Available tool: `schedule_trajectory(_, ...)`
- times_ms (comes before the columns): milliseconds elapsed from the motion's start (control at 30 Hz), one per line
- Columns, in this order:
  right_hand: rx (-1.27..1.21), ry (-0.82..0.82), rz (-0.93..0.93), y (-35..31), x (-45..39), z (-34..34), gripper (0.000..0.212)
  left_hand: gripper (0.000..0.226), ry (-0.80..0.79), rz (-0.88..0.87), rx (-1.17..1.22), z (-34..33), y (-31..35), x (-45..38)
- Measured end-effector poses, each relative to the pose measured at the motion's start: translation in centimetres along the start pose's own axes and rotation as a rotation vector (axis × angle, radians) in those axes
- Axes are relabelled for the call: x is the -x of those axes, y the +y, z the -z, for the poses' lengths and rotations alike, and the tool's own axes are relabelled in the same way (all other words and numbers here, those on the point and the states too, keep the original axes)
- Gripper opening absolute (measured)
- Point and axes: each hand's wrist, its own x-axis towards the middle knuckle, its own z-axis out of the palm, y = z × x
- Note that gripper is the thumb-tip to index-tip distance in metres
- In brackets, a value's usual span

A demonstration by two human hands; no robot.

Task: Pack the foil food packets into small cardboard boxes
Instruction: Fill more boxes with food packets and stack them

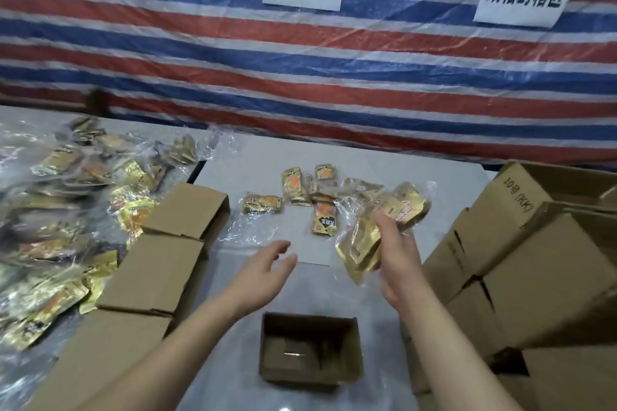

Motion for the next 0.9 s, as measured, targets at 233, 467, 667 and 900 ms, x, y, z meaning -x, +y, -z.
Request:
schedule_trajectory(233,0.396,-0.204,0.098,7.1,2.1,1.4,0.019,0.026,-0.072,0.25,0.136,-7.0,-11.9,1.6)
schedule_trajectory(467,1.05,-0.83,0.03,13.1,1.5,1.9,0.026,0.027,-0.038,0.199,0.239,-7.8,-12.6,0.7)
schedule_trajectory(667,1.445,-0.982,-0.235,17.6,-0.9,1.3,0.023,0.029,-0.043,0.16,0.229,-8.9,-12.3,1.0)
schedule_trajectory(900,1.982,-1.083,-0.247,22.1,-1.7,-1.0,0.066,0.029,-0.029,0.116,0.211,-9.2,-12.2,1.3)
